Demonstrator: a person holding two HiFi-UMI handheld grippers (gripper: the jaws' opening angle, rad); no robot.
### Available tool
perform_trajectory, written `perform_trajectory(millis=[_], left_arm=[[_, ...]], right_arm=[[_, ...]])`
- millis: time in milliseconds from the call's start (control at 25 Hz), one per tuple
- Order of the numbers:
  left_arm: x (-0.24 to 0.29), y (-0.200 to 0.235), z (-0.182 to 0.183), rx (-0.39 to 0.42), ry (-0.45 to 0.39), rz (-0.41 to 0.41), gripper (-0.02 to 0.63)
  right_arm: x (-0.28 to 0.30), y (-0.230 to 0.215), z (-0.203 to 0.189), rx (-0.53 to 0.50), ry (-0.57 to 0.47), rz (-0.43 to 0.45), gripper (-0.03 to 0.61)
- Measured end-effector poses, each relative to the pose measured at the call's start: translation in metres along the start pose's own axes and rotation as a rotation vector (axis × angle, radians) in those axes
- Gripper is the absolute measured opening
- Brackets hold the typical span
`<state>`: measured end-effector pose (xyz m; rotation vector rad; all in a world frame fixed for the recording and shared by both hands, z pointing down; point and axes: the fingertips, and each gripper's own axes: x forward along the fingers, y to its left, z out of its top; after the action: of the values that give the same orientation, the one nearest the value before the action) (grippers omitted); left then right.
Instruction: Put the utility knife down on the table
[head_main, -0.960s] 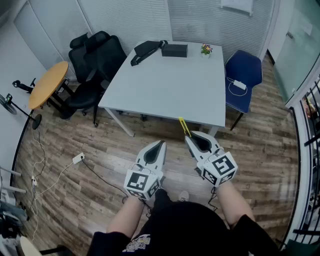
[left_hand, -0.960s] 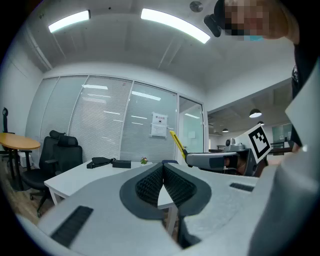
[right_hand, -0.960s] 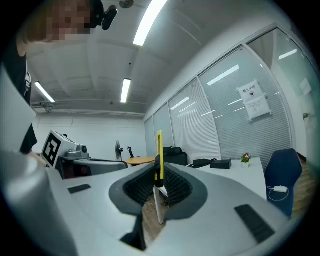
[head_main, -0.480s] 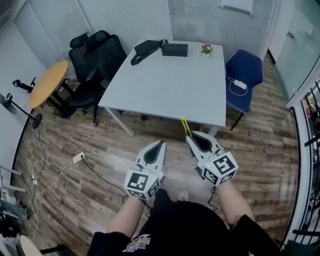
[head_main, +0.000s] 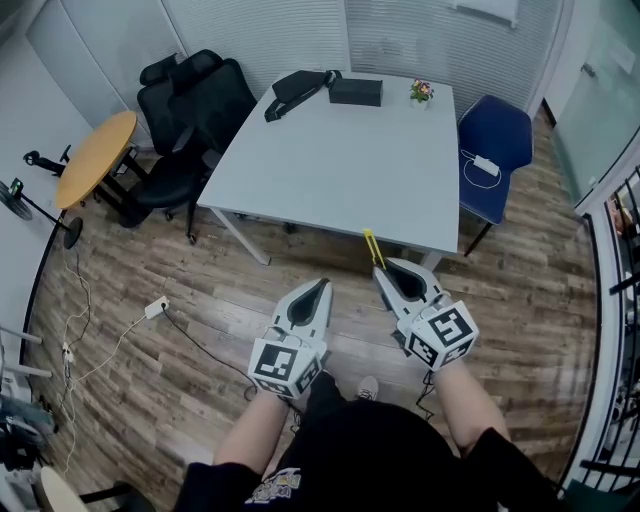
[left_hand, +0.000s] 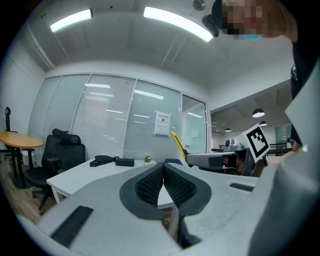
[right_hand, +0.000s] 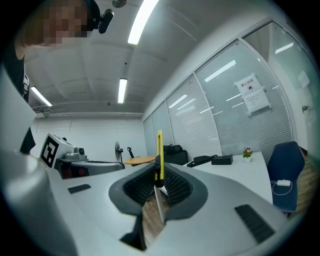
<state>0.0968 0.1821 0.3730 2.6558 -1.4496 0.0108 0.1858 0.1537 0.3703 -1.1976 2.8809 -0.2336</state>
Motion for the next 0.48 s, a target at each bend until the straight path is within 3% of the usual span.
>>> perform_trajectory(millis=[480], left_arm=[[0.011,0.057,-0.004,-0.033,0.004,-0.004,0.006]], right_arm=[[0.057,-0.002,-0.008,0.006,0.043,-0.010,0.057]])
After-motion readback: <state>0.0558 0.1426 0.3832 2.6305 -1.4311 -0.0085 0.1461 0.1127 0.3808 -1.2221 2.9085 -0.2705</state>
